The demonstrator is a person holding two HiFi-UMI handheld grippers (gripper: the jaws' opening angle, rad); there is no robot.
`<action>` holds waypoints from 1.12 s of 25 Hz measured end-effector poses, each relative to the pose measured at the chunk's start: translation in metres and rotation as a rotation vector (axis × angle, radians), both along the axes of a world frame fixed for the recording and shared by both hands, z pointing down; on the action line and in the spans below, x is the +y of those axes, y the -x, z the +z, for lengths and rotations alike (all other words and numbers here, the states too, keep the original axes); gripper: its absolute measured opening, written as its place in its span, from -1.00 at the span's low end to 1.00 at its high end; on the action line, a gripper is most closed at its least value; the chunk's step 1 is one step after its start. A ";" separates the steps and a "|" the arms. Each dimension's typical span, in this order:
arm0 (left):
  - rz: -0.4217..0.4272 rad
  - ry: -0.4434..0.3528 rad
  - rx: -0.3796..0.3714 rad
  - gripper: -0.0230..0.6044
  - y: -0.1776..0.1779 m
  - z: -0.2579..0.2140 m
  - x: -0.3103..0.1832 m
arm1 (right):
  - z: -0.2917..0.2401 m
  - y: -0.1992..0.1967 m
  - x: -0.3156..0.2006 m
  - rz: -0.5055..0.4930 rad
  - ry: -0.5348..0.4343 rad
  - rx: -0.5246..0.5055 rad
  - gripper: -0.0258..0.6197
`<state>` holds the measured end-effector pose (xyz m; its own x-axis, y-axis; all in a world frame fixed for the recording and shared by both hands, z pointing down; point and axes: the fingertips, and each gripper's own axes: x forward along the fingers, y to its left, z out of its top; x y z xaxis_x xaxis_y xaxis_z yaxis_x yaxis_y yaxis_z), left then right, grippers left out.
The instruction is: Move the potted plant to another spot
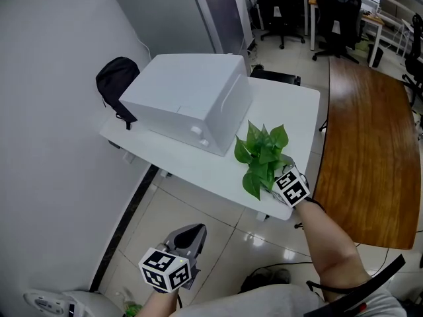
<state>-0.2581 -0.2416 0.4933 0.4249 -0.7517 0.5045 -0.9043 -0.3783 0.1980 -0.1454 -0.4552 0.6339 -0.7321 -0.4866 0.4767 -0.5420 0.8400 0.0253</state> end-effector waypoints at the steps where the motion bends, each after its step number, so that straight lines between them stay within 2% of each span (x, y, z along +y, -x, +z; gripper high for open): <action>1: 0.003 -0.001 0.002 -0.94 -0.002 0.000 -0.001 | -0.001 -0.002 0.000 0.003 0.000 -0.003 0.48; 8: 0.045 -0.006 0.015 -0.94 -0.021 -0.002 -0.006 | -0.016 -0.026 0.005 0.035 -0.009 -0.011 0.48; 14: 0.130 -0.020 0.028 -0.94 -0.058 -0.009 -0.017 | -0.030 -0.068 0.015 0.090 -0.024 -0.013 0.48; 20: 0.256 -0.044 0.048 -0.94 -0.115 -0.020 -0.027 | -0.045 -0.142 0.027 0.203 -0.033 -0.006 0.48; 28: 0.439 -0.060 0.082 -0.94 -0.193 -0.021 -0.030 | -0.054 -0.257 0.058 0.404 -0.042 0.023 0.48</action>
